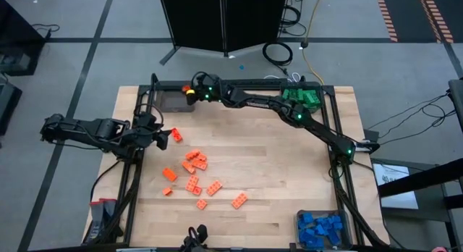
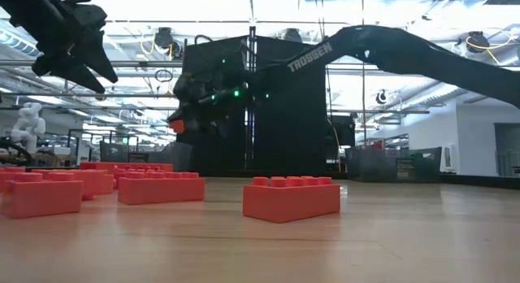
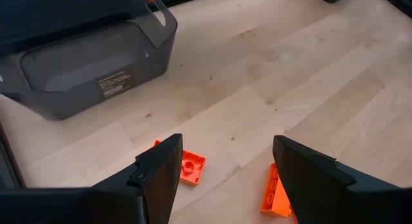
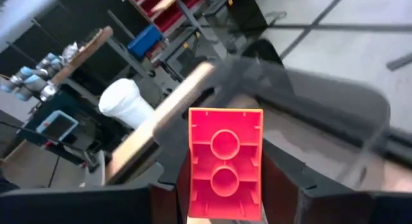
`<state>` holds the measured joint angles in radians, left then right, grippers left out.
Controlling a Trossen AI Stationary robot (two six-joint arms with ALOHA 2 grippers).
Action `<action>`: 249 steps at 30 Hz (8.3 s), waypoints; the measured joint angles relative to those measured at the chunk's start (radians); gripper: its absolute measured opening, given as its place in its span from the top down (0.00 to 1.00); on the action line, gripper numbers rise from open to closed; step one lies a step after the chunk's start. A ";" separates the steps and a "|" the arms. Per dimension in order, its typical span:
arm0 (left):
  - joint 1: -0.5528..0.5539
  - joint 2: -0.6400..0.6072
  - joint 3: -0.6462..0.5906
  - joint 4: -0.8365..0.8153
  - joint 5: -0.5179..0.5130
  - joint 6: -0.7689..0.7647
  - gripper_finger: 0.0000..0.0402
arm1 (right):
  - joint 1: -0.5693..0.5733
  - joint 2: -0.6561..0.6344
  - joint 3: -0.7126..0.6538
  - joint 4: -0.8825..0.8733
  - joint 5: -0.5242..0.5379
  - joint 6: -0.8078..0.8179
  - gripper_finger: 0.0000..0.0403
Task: Sort blocks
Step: Put the orange game piece into the top left black bin
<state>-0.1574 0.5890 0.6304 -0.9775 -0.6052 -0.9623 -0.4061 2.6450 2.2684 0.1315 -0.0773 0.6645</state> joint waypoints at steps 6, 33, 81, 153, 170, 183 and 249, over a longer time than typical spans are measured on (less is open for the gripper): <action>0.000 0.005 0.000 0.000 -0.001 0.001 0.39 | 0.000 0.007 -0.001 -0.010 -0.019 -0.022 0.71; 0.028 0.140 0.000 -0.067 0.064 -0.073 0.46 | -0.014 -0.142 0.076 -0.079 -0.424 -0.143 0.55; 0.453 0.887 0.000 0.656 0.410 0.032 1.00 | 0.052 -0.736 0.074 -1.010 -0.112 -0.760 0.81; 0.242 -0.086 0.042 0.235 0.413 0.137 1.00 | 0.119 -0.074 0.078 -1.268 0.055 -1.050 0.72; 0.242 -0.222 0.042 0.195 0.326 0.134 1.00 | 0.025 -0.140 0.090 -0.088 -0.155 -0.320 0.72; 0.242 -0.224 0.042 0.141 0.320 0.137 1.00 | 0.013 0.057 0.087 0.155 -0.001 -0.104 0.72; 0.242 -0.224 0.042 0.024 0.306 0.156 1.00 | 0.297 -0.091 0.090 -0.504 -0.234 -1.007 0.51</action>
<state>0.0849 0.3653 0.6720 -0.9539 -0.2992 -0.8059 -0.1089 2.5537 2.3587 -0.3729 -0.3117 -0.3428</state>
